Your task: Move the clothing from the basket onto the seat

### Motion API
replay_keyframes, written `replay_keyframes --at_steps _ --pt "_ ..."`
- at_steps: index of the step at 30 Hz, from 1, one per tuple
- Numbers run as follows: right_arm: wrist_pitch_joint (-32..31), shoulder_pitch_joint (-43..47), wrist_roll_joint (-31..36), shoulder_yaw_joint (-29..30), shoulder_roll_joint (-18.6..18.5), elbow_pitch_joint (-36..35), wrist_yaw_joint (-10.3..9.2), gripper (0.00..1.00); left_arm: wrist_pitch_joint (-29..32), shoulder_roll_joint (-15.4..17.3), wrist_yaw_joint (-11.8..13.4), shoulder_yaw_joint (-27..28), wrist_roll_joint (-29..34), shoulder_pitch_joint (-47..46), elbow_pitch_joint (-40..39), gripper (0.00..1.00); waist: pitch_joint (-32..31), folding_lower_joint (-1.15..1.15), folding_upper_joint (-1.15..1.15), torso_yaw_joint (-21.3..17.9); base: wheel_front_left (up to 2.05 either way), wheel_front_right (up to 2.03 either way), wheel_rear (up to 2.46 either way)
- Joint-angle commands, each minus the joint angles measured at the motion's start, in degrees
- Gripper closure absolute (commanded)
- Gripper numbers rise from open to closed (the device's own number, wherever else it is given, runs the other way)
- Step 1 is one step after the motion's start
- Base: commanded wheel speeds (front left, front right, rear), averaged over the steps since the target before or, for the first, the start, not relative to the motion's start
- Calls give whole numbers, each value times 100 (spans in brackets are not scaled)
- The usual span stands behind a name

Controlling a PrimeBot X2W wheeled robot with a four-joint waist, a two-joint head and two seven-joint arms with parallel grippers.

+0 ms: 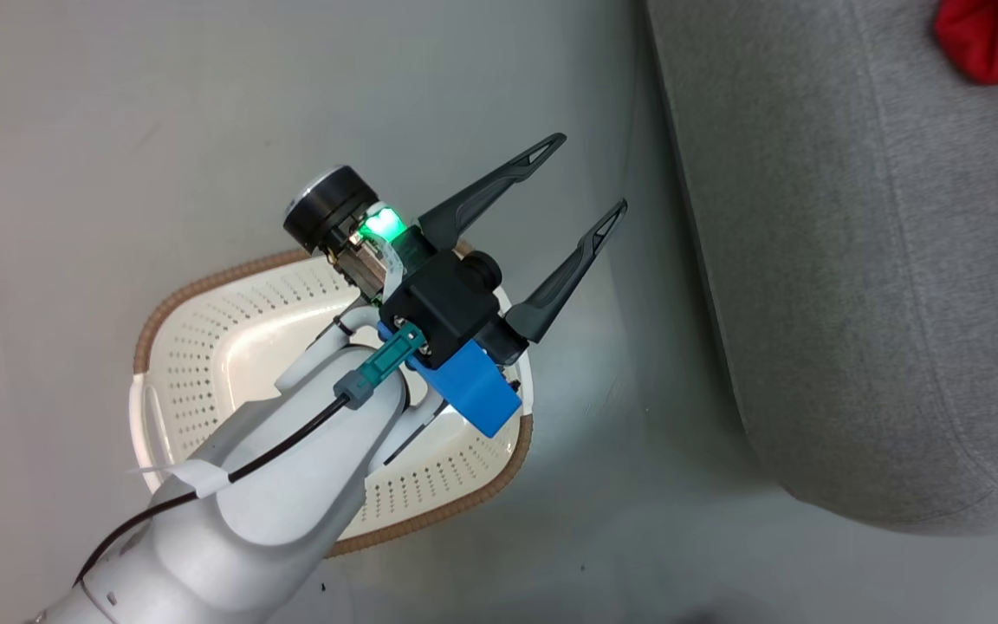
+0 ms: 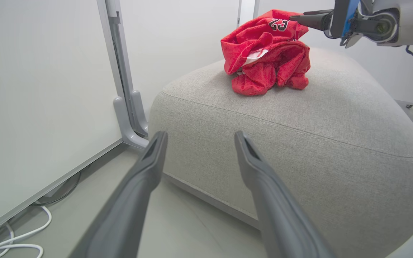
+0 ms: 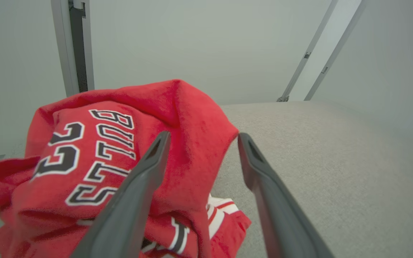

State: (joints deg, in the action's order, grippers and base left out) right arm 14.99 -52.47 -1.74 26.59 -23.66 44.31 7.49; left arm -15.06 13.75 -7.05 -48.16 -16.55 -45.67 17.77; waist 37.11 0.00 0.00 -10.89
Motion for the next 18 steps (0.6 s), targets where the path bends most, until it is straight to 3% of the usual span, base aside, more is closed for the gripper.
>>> replay_keyframes --at_steps 1,11,18 --pt "19 394 -10 -17 84 -176 1 0 -17 -35 38 75 -15 120 -7 0 -329 0 0 -21 0 0 0" --pt "22 2308 -67 -255 621 -2295 1 0 -17 -113 216 727 -124 932 14 0 -1459 0 0 85 0 0 0" --pt "20 2951 -244 -925 844 -3040 1 0 -17 -82 404 1386 -187 1558 -45 0 -2063 0 0 285 0 0 0"
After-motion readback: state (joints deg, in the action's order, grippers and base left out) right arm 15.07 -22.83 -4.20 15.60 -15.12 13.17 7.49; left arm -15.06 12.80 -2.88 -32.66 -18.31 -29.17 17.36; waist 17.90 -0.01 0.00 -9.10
